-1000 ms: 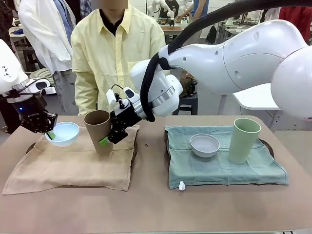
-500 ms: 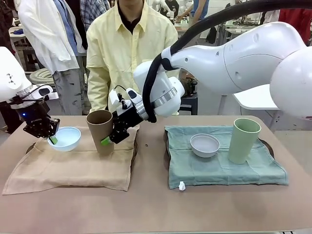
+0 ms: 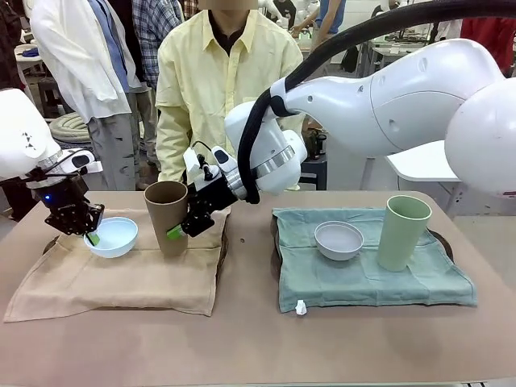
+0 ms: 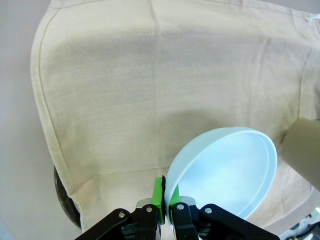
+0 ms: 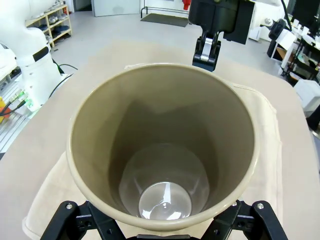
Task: Set up a tray with a mat and arrange the tableware.
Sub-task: Place the Picnic Bowl and Reusable plastic cup back onto the Handle tray in front of the human's position.
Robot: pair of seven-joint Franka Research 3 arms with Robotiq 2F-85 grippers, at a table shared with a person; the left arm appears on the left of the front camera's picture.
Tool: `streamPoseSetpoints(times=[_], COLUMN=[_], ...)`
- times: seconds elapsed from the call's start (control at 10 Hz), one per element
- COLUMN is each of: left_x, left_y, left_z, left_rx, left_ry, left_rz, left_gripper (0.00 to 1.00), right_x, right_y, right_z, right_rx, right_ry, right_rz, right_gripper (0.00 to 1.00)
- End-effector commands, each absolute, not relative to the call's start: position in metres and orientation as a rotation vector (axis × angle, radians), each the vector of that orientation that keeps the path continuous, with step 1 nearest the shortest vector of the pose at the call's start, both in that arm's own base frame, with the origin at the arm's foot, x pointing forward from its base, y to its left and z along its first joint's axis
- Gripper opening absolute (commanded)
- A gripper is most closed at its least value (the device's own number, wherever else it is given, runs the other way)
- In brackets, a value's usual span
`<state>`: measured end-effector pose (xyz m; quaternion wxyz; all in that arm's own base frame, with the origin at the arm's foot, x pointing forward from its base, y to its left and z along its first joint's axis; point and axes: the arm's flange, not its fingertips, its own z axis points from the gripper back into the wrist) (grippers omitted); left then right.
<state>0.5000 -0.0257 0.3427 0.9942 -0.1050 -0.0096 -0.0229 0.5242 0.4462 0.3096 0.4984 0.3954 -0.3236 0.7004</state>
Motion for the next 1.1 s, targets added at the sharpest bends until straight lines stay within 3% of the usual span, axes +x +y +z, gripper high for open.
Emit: streamPoseSetpoints(times=[0.0,0.6,0.7,0.8,0.9,1.0], left_x=[0.503,0.503,0.503,0.504,0.504,0.504], left_y=[-0.027,-0.029,-0.029,-0.03,-0.029,-0.028], left_z=[0.339,0.338,0.337,0.336,0.337,0.338], left_rx=[-0.227,-0.224,-0.22,-0.218,-0.216,-0.208], left_ry=[-0.031,-0.019,-0.004,0.003,0.006,0.014], left_rz=[-0.062,-0.063,-0.06,-0.063,-0.063,-0.059], left_gripper=[0.05,0.05,0.55,0.65,1.0,1.0], right_x=[0.526,0.529,0.529,0.53,0.53,0.531], right_y=[0.444,0.445,0.445,0.445,0.445,0.445], right_z=[0.307,0.295,0.295,0.296,0.296,0.296], right_rx=[0.987,1.014,1.012,1.008,0.997,0.906], right_ry=[-0.819,-0.779,-0.773,-0.764,-0.748,-0.677], right_rz=[1.685,1.665,1.668,1.662,1.662,1.631], right_gripper=[0.84,0.84,0.84,1.0,1.0,1.0])
